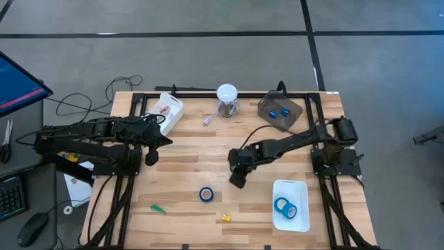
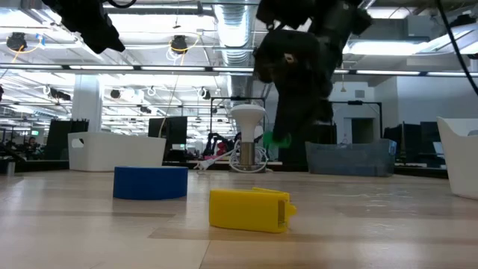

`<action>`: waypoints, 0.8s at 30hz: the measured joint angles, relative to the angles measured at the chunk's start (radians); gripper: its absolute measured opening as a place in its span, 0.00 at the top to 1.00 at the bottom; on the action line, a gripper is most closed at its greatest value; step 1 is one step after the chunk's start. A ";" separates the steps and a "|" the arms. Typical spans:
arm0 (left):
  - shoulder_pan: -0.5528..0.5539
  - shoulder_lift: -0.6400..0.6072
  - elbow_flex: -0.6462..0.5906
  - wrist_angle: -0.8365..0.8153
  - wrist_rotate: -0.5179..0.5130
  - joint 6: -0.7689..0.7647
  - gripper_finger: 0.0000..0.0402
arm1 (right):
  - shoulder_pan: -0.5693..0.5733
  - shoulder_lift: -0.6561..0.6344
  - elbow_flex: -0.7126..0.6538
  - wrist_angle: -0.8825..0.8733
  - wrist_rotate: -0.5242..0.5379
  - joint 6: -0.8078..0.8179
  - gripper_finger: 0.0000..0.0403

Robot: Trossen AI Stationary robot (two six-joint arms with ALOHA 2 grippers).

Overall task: Pick and place Stapler, Stapler remover, tape
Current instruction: Put the right green stapler into the black bin

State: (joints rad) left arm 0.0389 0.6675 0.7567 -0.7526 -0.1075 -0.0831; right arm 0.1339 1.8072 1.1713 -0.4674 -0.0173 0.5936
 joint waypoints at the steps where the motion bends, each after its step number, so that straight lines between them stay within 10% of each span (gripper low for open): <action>1: 0.000 0.001 0.000 -0.001 0.000 0.000 1.00 | -0.009 -0.018 0.001 -0.017 0.027 -0.005 0.85; 24: 0.000 0.000 0.000 -0.002 0.000 -0.004 1.00 | -0.393 -0.367 0.001 -0.427 0.281 -0.255 0.85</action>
State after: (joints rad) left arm 0.0387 0.6678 0.7567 -0.7548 -0.1074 -0.0868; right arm -0.2587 1.4398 1.1721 -0.8942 0.2634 0.3390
